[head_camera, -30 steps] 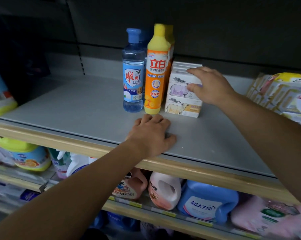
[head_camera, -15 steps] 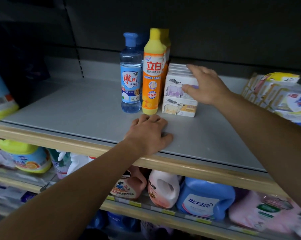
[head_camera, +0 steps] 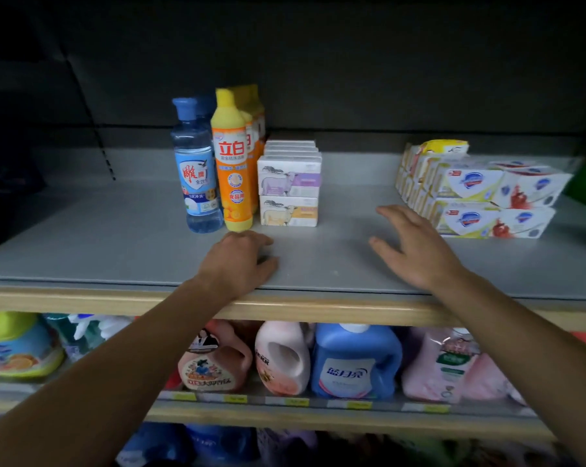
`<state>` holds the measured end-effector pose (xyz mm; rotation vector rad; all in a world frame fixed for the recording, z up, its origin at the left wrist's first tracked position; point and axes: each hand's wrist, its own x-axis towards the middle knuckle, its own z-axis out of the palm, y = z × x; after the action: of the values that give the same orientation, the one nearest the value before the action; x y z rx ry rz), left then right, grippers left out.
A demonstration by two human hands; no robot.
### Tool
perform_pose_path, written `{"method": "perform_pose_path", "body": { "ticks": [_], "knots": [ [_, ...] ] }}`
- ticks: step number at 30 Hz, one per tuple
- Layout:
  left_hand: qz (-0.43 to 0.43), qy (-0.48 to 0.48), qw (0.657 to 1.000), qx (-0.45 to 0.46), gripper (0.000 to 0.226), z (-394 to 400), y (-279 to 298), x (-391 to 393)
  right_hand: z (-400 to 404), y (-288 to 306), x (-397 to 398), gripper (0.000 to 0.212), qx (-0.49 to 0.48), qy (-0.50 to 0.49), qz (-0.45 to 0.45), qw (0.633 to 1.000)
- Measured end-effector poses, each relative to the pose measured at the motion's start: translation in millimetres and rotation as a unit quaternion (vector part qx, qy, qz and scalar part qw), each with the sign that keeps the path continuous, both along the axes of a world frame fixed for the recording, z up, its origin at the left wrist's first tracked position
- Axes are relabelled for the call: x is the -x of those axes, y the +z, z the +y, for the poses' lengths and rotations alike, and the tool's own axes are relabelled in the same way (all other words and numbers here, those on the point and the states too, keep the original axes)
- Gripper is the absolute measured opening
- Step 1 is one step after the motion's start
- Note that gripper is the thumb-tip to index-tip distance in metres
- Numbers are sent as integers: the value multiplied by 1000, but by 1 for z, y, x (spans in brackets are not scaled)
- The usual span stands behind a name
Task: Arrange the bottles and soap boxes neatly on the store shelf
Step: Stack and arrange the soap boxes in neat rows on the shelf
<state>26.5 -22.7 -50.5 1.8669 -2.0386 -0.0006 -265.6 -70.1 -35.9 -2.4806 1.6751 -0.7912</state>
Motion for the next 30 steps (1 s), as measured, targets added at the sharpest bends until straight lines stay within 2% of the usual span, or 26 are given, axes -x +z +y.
{"method": "perform_pose_path", "body": {
  "ticks": [7,10,14,18,24,28,30],
  "knots": [
    [151,-58,985,54,34,-10,19,71,9,-6,95,57,-64,-137,24,988],
    [167,-85,979,77,29,-21,27,107,11,-9,128,57,-100,-192,42,976],
    [194,-100,973,72,29,-41,32,155,11,-19,133,54,-118,-216,83,966],
    [195,-120,971,66,33,-65,30,203,9,-23,135,54,-101,-206,74,970],
    [137,-162,973,89,48,-111,29,258,9,-26,137,54,-92,-203,70,972],
    [173,-138,962,162,56,-143,42,276,10,-25,138,55,-88,-203,71,973],
    [161,-120,966,166,59,-160,49,281,10,-25,138,55,-84,-202,70,973]
  ]
}}
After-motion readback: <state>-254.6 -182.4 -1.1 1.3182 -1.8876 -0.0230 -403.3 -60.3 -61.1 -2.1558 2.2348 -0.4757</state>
